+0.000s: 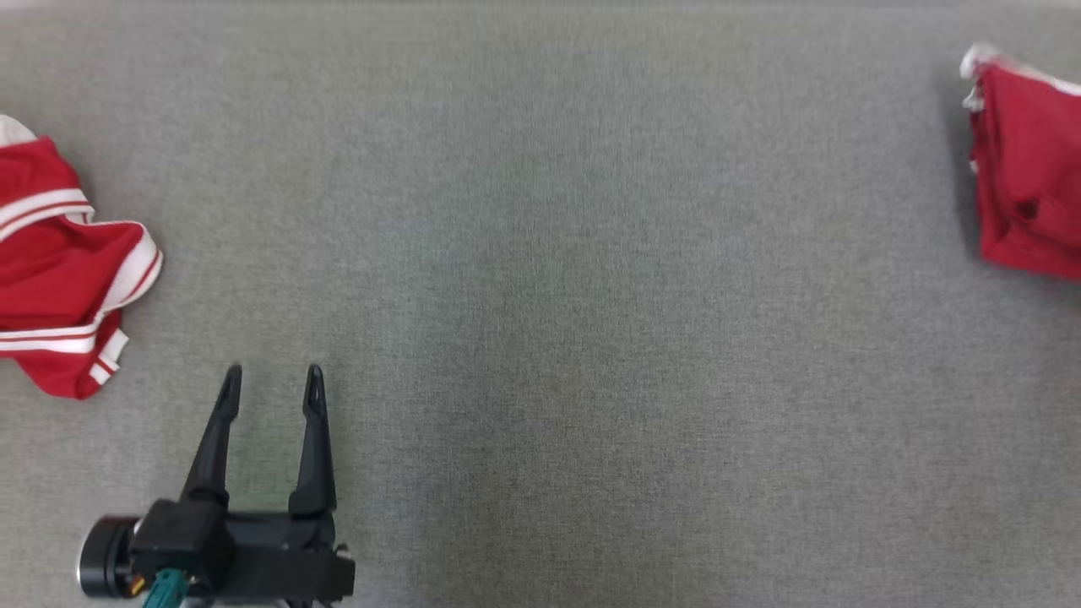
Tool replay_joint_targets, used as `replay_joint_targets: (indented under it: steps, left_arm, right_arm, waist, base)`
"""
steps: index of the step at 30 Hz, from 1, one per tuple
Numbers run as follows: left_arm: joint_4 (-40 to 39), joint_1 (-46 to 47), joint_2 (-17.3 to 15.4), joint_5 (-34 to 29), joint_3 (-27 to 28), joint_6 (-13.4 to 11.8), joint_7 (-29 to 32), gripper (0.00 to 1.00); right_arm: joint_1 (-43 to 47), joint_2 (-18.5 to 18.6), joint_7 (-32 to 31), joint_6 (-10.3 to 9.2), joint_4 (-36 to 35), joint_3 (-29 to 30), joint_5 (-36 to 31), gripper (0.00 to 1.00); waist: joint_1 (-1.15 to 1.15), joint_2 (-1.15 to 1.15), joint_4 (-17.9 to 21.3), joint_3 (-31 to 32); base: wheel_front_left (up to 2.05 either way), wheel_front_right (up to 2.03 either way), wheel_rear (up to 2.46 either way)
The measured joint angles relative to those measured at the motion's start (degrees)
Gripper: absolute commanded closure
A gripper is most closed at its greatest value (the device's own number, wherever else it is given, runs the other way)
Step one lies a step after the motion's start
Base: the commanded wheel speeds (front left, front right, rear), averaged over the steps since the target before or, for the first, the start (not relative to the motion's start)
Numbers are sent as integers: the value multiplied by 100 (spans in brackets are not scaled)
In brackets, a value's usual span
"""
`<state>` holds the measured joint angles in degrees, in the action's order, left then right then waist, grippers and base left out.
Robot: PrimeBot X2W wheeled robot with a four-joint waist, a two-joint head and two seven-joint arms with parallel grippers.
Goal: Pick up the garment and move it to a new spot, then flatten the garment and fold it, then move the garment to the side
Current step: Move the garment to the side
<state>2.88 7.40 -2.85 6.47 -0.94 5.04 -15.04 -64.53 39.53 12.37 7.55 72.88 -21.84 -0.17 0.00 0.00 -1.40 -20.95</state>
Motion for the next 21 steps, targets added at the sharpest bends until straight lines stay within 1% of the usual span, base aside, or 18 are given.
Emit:
replay_joint_targets:
  steps: [1, 3, 7, 10, 13, 16, 21]
  left_arm:
    - [30, -38, 0, 21, 18, 0, 0, 0]
    - [96, -169, 0, 64, 85, -1, 0, 0]
    - [196, -492, 1, 62, 78, -8, 0, 0]
    - [225, -606, 0, 25, 56, -5, 0, 0]
    - [234, -691, -2, 8, 69, -1, 0, 0]
    - [260, -761, -1, 8, 65, 1, 0, 0]
    - [282, -960, -3, 5, 71, 0, 0, 0]
  right_arm:
    - [14, -38, 87, 0, -20, 147, 116, 0]
    - [121, -230, 188, 0, -84, 407, 307, 0]
    - [685, -789, 257, 0, -365, 794, 471, 0]
    - [1296, -999, 271, 0, -1144, 1189, 537, 0]
    - [2118, -1260, 277, 0, -2073, 1642, 517, 0]
    - [3003, -1669, 277, 0, -3000, 2060, 425, 0]
    - [4279, -2415, 278, 0, -4250, 2593, 393, 0]
  waist:
    - [0, 0, -4, 55]
    - [0, 0, -4, 186]
    - [0, 0, 20, 493]
    - [-1, -1, 32, 736]
    - [-1, -1, 24, 961]
    - [-2, -1, -2, 1171]
    - [-2, -1, -66, 1483]
  base:
    - [0, 0, 0]
    - [0, 0, 0]
    - [0, 0, 0]
    - [0, 0, 0]
    - [0, 0, 0]
    - [0, 0, 0]
    - [0, 0, 0]
